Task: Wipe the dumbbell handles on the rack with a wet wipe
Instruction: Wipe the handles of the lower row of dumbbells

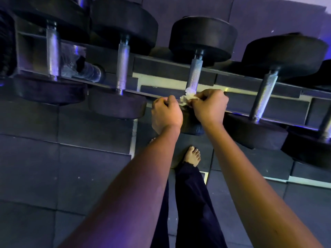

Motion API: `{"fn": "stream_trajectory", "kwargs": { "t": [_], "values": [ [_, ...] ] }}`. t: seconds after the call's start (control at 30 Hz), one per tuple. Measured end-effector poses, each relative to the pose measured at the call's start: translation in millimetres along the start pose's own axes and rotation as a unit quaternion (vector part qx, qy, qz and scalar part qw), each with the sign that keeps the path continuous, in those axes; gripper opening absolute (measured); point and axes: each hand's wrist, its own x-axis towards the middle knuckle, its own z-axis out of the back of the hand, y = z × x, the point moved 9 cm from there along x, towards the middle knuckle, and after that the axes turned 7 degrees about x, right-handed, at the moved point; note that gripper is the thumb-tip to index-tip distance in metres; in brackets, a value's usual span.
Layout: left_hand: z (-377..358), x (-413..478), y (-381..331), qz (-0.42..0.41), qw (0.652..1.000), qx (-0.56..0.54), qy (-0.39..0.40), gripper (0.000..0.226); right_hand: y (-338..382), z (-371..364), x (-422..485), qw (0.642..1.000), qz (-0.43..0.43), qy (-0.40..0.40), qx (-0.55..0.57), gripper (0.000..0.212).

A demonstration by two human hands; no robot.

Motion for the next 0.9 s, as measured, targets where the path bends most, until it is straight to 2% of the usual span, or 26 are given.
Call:
{"fn": "stream_trajectory", "kwargs": {
  "t": [0.13, 0.23, 0.37, 0.5, 0.67, 0.83, 0.9],
  "values": [
    [-0.8, 0.6, 0.1, -0.001, 1.000, 0.000, 0.004, 0.026, 23.3, 9.8, 21.6, 0.997, 0.013, -0.043, 0.064, 0.022],
    [-1.3, 1.8, 1.2, -0.005, 1.000, -0.006, 0.001, 0.028, 39.6, 17.9, 48.6, 0.995, 0.009, -0.076, 0.062, 0.025],
    [-3.0, 2.9, 2.9, -0.002, 1.000, -0.010, 0.006, 0.029, 45.0, 18.7, 54.3, 0.996, 0.025, -0.056, 0.066, 0.025],
    [-2.0, 2.3, 1.7, 0.001, 1.000, -0.003, 0.000, 0.027, 8.9, 7.1, 33.7, 0.997, -0.005, -0.019, 0.069, 0.027],
    [-2.3, 3.2, 2.6, 0.001, 1.000, -0.002, -0.003, 0.028, -9.9, 1.0, 16.3, 0.996, -0.026, 0.035, 0.073, 0.020],
    [-4.3, 4.2, 1.8, -0.009, 1.000, -0.006, 0.008, 0.029, 17.9, 11.9, 48.0, 0.992, -0.003, -0.011, 0.123, 0.020],
    [-5.2, 4.5, 1.1, -0.016, 1.000, -0.004, 0.013, 0.031, 33.2, 16.9, 58.1, 0.991, 0.013, -0.026, 0.131, 0.026]
  ]
}}
